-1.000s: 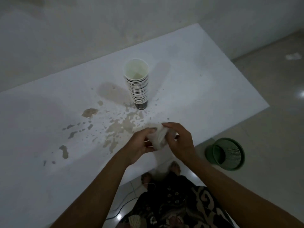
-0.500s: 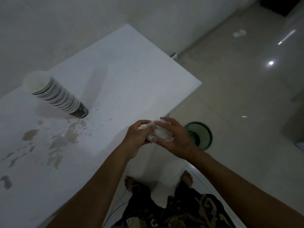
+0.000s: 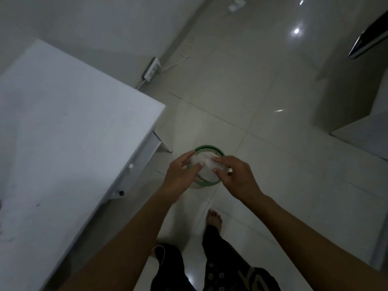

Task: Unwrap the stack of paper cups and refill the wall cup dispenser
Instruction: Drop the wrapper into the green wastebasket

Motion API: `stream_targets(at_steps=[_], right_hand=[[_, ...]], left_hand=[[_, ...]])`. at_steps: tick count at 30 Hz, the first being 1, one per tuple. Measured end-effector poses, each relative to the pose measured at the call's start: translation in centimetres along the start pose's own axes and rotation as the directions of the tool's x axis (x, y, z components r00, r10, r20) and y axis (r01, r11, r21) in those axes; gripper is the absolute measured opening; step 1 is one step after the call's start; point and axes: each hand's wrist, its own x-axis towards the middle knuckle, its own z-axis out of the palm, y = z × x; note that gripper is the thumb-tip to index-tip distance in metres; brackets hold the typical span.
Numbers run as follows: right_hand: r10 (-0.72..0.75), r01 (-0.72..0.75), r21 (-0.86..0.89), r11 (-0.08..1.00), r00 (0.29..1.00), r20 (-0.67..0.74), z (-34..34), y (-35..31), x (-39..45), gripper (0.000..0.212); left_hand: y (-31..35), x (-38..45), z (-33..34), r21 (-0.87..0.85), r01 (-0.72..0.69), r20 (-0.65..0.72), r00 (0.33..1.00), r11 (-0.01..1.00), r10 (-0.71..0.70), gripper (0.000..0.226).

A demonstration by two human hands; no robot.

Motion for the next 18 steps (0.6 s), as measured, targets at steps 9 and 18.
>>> stream_targets(at_steps=[9, 18], right_hand=[[0.212, -0.211, -0.088, 0.974, 0.977, 0.009, 1.7, 5.9, 6.0, 0.065], [0.132, -0.122, -0.176, 0.977, 0.99, 0.042, 0.7, 7.6, 6.8, 0.057]], left_hand=[[-2.1, 7.7, 3.2, 0.635, -0.254, 0.086, 0.962, 0.73, 0.259, 0.051], [-2.4, 8.8, 3.1, 0.688, -0.348, 0.143, 0.926, 0.637, 0.351, 0.044]])
